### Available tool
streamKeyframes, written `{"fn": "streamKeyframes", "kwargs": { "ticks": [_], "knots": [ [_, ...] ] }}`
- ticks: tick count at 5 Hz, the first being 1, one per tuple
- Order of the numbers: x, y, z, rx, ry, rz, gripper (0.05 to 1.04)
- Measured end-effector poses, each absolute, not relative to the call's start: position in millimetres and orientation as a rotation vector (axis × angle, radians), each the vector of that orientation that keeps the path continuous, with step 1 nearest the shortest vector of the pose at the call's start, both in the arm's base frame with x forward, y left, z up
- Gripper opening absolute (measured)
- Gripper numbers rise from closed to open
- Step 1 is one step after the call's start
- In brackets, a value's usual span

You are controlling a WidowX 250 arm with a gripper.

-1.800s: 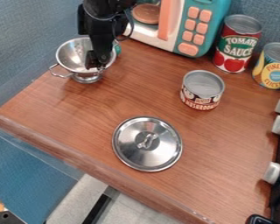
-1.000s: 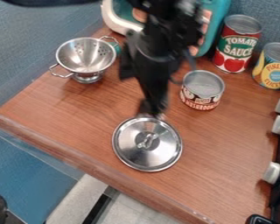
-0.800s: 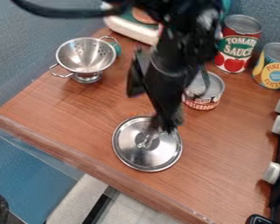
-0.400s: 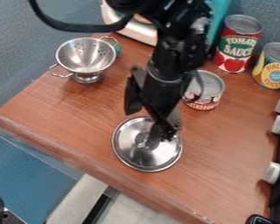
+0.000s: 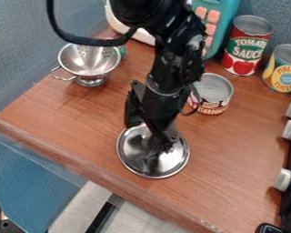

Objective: Take the cover of the silver pot and put it on the silver pot

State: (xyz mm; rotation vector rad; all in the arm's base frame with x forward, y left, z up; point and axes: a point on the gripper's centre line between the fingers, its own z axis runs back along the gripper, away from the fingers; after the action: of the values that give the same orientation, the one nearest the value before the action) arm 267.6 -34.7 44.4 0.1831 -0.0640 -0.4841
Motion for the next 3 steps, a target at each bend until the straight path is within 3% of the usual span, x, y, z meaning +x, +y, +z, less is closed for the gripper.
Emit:
{"fn": "streamKeyframes", "kwargs": {
  "ticks": [2, 3],
  "knots": [
    [268.7, -40.8, 41.5, 0.190, -0.071, -0.547, 0.382],
    [267.1, -40.0, 41.9, 0.180, -0.067, -0.555, 0.159]
  ]
}}
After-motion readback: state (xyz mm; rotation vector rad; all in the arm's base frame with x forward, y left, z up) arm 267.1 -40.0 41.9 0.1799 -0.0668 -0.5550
